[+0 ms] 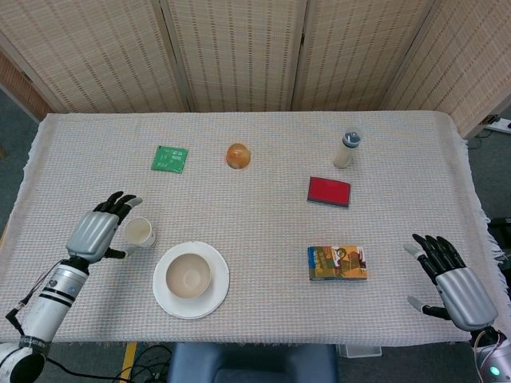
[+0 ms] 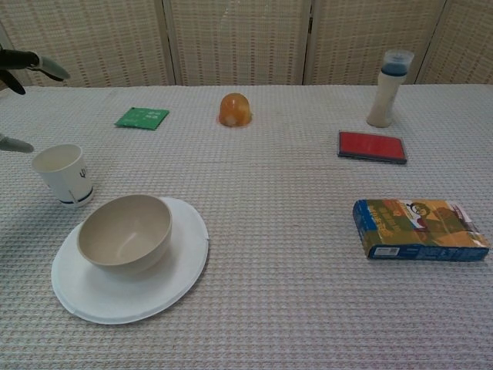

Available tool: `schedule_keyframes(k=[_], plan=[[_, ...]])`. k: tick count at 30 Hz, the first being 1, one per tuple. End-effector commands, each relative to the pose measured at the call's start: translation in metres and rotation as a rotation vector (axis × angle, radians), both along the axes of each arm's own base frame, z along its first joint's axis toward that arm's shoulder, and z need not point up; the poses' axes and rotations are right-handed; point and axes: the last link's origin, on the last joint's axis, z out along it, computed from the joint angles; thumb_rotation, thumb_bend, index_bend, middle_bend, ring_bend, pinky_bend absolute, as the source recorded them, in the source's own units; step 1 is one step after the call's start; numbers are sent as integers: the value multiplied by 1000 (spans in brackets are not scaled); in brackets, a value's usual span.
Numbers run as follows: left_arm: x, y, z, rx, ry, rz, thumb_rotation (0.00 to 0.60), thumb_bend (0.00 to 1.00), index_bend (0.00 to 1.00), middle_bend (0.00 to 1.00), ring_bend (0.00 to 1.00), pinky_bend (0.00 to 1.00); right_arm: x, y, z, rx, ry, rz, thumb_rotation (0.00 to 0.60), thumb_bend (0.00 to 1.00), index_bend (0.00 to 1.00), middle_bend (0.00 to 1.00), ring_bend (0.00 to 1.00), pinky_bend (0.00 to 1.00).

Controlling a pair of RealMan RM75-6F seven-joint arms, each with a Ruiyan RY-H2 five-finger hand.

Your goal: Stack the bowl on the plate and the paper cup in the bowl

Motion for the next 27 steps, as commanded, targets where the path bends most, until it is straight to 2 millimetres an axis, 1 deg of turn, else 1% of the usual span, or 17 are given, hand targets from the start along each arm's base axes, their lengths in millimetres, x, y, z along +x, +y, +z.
schedule_keyframes(k=[1, 5, 9, 17, 21, 27], plan=[[5, 13, 1, -30, 10, 13, 600, 202, 134, 134, 0, 232, 1, -1, -1, 1, 2, -2, 600, 156, 95, 33, 0, 0], [4, 22, 0, -67, 59, 30, 600, 202, 137, 133, 0, 232, 1, -3, -2, -1, 6, -5, 600, 156, 95, 33, 0, 0], [3, 28, 0, -98, 134, 35, 600, 202, 150, 133, 0, 232, 0, -3, -2, -4, 6, -10, 600, 156, 95, 33, 0, 0], [2, 26, -1, -128, 232, 51, 600, 202, 166, 130, 0, 232, 1, -2, -1, -1, -1, -3, 600, 157, 95, 33, 0, 0], [1, 25, -1, -135, 245, 64, 600, 202, 166, 130, 0, 232, 1, -2, -1, 1, -2, 2, 600, 157, 95, 33, 0, 0], [-2, 28, -8, -154, 270, 69, 600, 202, 166, 130, 0, 232, 2, -1, -2, 3, 3, 4, 600, 157, 95, 33, 0, 0]])
